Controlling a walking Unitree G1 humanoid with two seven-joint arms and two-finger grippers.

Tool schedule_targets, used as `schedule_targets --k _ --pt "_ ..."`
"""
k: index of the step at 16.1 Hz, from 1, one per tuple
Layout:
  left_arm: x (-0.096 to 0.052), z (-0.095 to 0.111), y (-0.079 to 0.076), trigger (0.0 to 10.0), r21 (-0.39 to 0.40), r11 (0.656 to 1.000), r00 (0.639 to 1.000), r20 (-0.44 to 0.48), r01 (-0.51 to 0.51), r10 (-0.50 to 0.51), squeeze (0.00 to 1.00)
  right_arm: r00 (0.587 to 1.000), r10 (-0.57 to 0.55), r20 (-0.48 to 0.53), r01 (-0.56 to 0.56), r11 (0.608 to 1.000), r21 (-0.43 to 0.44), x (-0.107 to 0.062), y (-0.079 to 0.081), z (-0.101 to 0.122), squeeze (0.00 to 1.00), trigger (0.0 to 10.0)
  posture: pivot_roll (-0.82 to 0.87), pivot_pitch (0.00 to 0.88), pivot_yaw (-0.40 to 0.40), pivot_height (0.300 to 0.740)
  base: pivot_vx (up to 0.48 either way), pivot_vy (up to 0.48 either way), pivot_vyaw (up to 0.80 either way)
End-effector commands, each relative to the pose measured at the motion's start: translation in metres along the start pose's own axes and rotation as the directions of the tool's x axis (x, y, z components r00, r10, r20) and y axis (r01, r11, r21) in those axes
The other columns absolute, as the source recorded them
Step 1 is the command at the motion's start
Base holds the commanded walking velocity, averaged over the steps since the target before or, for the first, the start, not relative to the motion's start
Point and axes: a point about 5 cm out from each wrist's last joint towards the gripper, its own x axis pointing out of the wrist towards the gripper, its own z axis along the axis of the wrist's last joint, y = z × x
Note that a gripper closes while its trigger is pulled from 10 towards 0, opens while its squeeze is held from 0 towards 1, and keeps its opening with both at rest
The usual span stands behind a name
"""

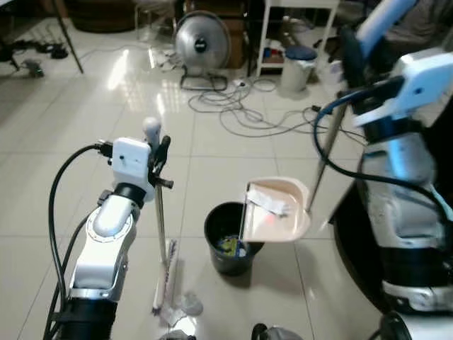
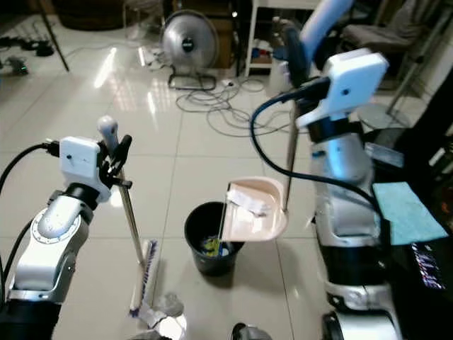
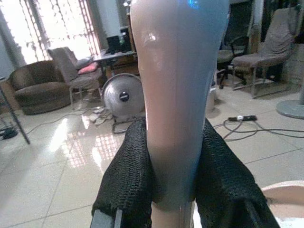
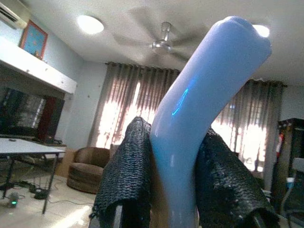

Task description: Sweep floor

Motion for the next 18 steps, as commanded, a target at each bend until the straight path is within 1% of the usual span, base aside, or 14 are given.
schedule_targets --k 1,4,5,6,7,8,9,11,14,16,17,18 --pt "-0.003 0.010 0.007 10.0 0.038 0.999 0.999 0.032 -0.023 0.021 0.00 0.996 0.019 0.089 -0.016 0.999 -0.028 0.008 0.003 0.011 0.00 10.0 0.06 0.104 -0.015 0.740 0.000 0.000 0.00" --pt "-0.009 0.009 0.011 10.0 0.050 0.998 0.999 0.016 -0.031 0.030 0.00 0.990 0.093 0.102 -0.091 0.996 -0.024 0.010 0.019 0.001 0.00 10.0 0.06 0.122 -0.020 0.740 0.000 0.000 0.00" --pt "-0.010 0.008 0.015 10.0 0.061 0.997 0.999 0.011 -0.043 0.042 0.00 0.979 0.171 0.108 -0.172 0.985 -0.006 0.008 0.040 -0.005 0.00 10.0 0.07 0.121 -0.026 0.740 0.000 0.000 0.00" --pt "-0.010 0.009 0.016 10.0 0.061 0.997 0.999 0.013 -0.052 0.051 0.00 0.968 0.221 0.115 -0.223 0.975 0.002 0.007 0.053 -0.007 0.00 10.0 0.07 0.125 -0.030 0.740 0.000 0.000 0.00" --pt "-0.009 0.010 0.017 10.0 0.064 0.996 0.998 0.013 -0.055 0.054 0.00 0.960 0.255 0.119 -0.258 0.966 0.010 0.006 0.063 -0.009 0.00 10.0 0.07 0.127 -0.032 0.740 0.000 0.000 0.00" --pt "-0.010 0.010 0.018 10.0 0.066 0.996 0.998 0.014 -0.064 0.063 0.00 0.946 0.301 0.119 -0.303 0.953 0.001 0.004 0.074 -0.011 0.00 10.0 0.07 0.123 -0.035 0.740 0.000 0.000 0.00" --pt "-0.010 0.011 0.020 10.0 0.067 0.995 0.997 0.014 -0.075 0.074 0.00 0.926 0.360 0.117 -0.360 0.933 -0.026 0.002 0.086 -0.014 0.00 10.0 0.07 0.123 -0.036 0.740 0.000 0.000 0.00" --pt "-0.009 0.011 0.020 10.0 0.070 0.995 0.997 0.014 -0.077 0.076 0.00 0.892 0.437 0.115 -0.428 0.899 -0.097 -0.003 0.100 -0.017 0.00 10.0 0.07 0.119 -0.036 0.740 0.000 0.000 0.00" --pt "-0.008 0.011 0.020 10.0 0.068 0.995 0.997 0.014 -0.075 0.074 0.00 0.874 0.470 0.121 -0.450 0.878 -0.162 -0.004 0.103 -0.018 0.00 10.0 0.07 0.114 -0.031 0.740 0.000 0.000 0.00" --pt "-0.007 0.011 0.019 10.0 0.068 0.995 0.997 0.015 -0.070 0.069 0.00 0.879 0.460 0.127 -0.436 0.882 -0.178 -0.001 0.101 -0.019 0.00 10.0 0.07 0.111 -0.027 0.740 0.000 0.000 0.00" --pt "-0.006 0.010 0.019 10.0 0.062 0.996 0.998 0.015 -0.067 0.066 0.00 0.870 0.470 0.149 -0.435 0.874 -0.214 0.003 0.100 -0.013 0.00 10.0 0.06 0.099 -0.021 0.740 0.000 0.000 0.00" --pt "-0.004 0.009 0.018 10.0 0.051 0.997 0.998 0.016 -0.065 0.064 0.00 0.867 0.470 0.166 -0.430 0.874 -0.226 0.007 0.098 -0.007 0.00 10.0 0.04 0.091 -0.017 0.740 0.000 0.000 0.00"
